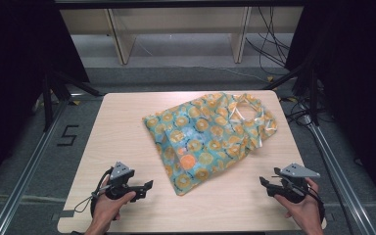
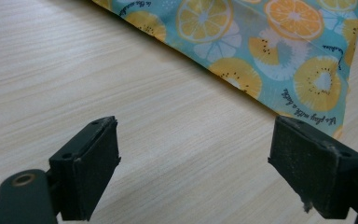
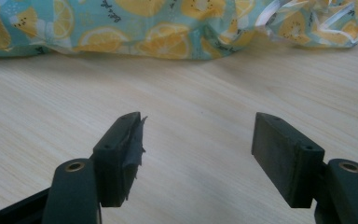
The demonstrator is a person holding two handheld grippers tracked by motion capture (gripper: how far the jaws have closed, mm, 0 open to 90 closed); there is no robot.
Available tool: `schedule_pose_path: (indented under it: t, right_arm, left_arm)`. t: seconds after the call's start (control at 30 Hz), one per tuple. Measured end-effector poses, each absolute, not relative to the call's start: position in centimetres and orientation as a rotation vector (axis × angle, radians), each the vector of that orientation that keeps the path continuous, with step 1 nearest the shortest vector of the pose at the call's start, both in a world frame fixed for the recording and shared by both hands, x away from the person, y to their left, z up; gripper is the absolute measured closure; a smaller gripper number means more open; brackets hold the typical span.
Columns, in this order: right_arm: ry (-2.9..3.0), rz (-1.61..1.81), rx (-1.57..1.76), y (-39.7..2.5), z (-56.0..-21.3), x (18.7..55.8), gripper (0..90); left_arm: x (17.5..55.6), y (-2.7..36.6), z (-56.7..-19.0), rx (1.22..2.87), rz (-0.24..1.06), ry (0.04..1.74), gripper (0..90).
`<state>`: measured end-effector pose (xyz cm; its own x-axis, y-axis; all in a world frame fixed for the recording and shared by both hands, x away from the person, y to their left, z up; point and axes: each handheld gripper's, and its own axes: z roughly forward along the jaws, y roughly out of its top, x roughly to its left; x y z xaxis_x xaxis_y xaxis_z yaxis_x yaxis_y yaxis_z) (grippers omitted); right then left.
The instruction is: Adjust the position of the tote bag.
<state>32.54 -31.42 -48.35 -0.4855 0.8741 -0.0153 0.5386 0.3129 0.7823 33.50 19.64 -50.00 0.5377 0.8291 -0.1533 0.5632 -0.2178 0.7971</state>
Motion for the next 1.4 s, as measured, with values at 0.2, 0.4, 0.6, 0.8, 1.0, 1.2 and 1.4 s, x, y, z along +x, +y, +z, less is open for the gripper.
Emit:
schedule_pose_path:
  t: [0.2, 0.4, 0.6, 0.8, 1.0, 1.2, 1.4]
  right_arm:
    - [2.151, 1.021, 1.237, -31.7, -48.2, 32.6, 36.0]
    - [2.133, 1.031, 1.242, -31.7, -48.1, 32.5, 36.1]
    - [2.130, 1.038, 1.242, -31.7, -48.1, 32.6, 35.4]
    - [2.116, 1.039, 1.203, -31.8, -48.0, 33.0, 39.6]
    - [2.125, 1.044, 1.162, -31.1, -47.7, 33.5, 59.1]
    - [2.158, 1.042, 1.066, -29.3, -47.2, 34.3, 85.4]
    - [2.158, 1.013, 0.939, -28.1, -46.5, 36.8, 90.0]
  left_arm:
    - [33.5, 19.5, -50.1, 1.894, 0.388, 1.142, 14.7]
    - [33.4, 19.6, -50.0, 1.903, 0.388, 1.136, 14.6]
    - [33.4, 19.4, -50.0, 1.884, 0.391, 1.131, 14.8]
    - [33.2, 19.1, -49.9, 1.884, 0.395, 1.113, 22.5]
    - [33.1, 19.0, -49.8, 1.873, 0.389, 1.074, 51.8]
    - [33.3, 18.0, -50.1, 1.875, 0.368, 1.024, 87.0]
    - [33.6, 15.4, -50.0, 1.910, 0.318, 0.951, 89.4]
